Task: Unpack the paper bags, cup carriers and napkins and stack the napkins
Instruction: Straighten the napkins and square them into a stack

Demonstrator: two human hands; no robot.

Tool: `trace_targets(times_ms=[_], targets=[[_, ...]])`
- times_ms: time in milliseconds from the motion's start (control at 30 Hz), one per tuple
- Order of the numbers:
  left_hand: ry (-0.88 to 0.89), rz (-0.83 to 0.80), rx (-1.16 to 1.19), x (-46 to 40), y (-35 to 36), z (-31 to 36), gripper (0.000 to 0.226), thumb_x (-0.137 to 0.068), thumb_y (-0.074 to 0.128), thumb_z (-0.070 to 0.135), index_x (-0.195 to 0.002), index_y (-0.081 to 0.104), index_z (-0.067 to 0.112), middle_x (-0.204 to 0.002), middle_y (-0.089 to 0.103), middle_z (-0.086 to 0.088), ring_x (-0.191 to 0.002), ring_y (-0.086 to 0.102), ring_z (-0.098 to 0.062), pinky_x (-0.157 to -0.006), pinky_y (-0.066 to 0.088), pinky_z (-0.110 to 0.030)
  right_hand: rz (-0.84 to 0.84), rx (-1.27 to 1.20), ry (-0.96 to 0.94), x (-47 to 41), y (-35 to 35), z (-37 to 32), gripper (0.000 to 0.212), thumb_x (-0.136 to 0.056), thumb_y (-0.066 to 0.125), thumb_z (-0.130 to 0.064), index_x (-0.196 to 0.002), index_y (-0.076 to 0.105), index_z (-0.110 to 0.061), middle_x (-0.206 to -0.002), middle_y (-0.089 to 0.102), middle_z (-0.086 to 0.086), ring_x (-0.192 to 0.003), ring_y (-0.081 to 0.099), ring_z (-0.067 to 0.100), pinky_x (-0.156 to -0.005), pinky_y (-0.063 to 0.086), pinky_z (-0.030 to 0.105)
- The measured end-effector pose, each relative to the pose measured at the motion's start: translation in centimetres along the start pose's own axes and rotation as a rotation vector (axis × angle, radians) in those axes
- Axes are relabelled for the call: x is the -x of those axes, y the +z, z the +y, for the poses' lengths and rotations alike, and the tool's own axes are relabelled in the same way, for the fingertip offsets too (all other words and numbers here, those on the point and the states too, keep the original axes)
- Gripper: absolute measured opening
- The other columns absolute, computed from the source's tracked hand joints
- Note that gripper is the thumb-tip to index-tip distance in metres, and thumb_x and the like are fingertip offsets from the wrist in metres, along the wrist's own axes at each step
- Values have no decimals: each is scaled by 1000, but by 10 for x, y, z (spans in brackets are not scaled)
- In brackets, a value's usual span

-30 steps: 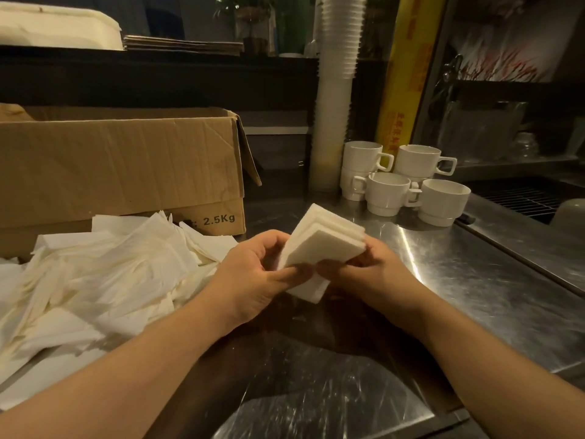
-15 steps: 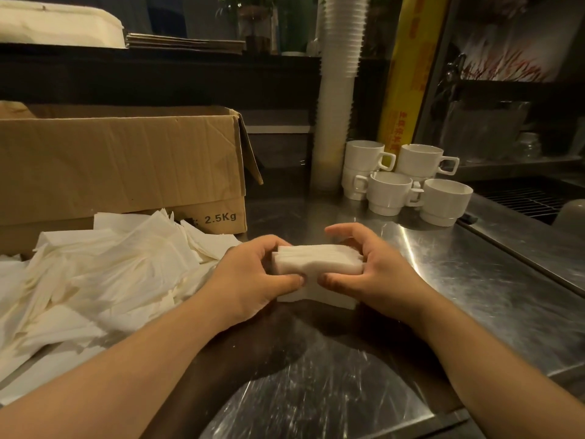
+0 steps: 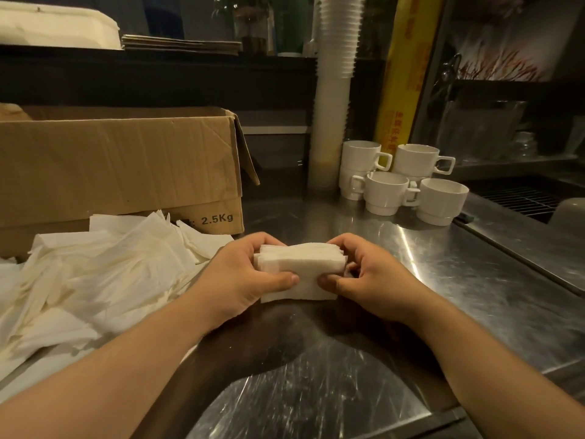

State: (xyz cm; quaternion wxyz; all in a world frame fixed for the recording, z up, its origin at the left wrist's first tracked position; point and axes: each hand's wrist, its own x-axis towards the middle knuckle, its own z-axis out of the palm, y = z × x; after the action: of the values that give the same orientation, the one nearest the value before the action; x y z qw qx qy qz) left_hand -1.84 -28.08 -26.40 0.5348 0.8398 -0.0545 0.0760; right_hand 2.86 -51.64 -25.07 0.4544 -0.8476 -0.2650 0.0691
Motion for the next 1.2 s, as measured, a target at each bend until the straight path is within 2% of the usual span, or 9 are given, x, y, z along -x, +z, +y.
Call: trace_targets(times_ms=[133,200,300,400,600,733,900,1033,1200], targets=[[-8,-70,-109,0,-1,0,40,-75,89,39,-107,66,42,-97,70,23,-99,65,-4,-89,59,-26,25,15,-1,1,-1,1,45,-84,82,-26,-116,52,-35,-117,62,-13,-106,63,11,-85,61,29],[1,-48,-116,0,-1,0,32,-78,88,38,-103,68,43,-95,71,29,-97,65,0,-89,58,-26,131,33,-21,2,-2,1,45,-80,85,-32,-110,51,-31,-107,62,-10,-96,64,12,-77,61,26],[13,-10,-101,-1,0,-3,32,-77,89,36,-103,70,43,-96,71,29,-99,66,-4,-88,58,-26,250,69,-71,4,-3,0,36,-76,86,-38,-93,57,-27,-92,66,-9,-89,63,10,-71,56,19],[16,-8,-95,-2,-1,-5,36,-76,90,36,-105,69,43,-95,72,24,-101,65,-6,-89,59,-28,243,92,-96,5,-4,0,28,-75,86,-38,-83,62,-26,-88,69,-10,-87,64,10,-74,60,25],[12,-29,-84,-1,-1,-5,38,-74,91,36,-102,66,44,-93,67,32,-97,64,3,-80,59,-19,228,93,-70,5,-5,0,25,-75,83,-42,-87,65,-29,-90,70,-8,-86,68,15,-72,63,37],[18,-16,-81,-2,-1,-6,39,-72,92,37,-102,67,43,-92,68,29,-96,64,4,-77,58,-16,255,112,-62,3,-5,1,26,-75,83,-45,-86,65,-30,-84,70,-8,-80,67,14,-69,63,36],[19,-15,-87,-2,-1,-6,40,-72,92,35,-102,66,44,-92,66,31,-97,64,1,-75,58,-16,271,129,-29,3,-5,2,25,-76,83,-45,-73,67,-25,-73,69,-9,-69,66,11,-63,61,29],[18,-10,-93,-2,-1,-6,39,-72,92,36,-101,66,44,-92,68,27,-96,64,0,-75,58,-16,250,137,-39,3,-6,2,25,-73,80,-52,-80,70,-30,-79,71,-9,-73,68,13,-64,63,35],[9,-5,-107,-3,-1,-7,40,-73,92,36,-103,66,43,-96,69,22,-98,65,-5,-80,60,-21,260,99,-58,5,-6,-2,28,-66,73,-59,-81,69,-36,-83,72,-11,-78,70,13,-67,64,36]])
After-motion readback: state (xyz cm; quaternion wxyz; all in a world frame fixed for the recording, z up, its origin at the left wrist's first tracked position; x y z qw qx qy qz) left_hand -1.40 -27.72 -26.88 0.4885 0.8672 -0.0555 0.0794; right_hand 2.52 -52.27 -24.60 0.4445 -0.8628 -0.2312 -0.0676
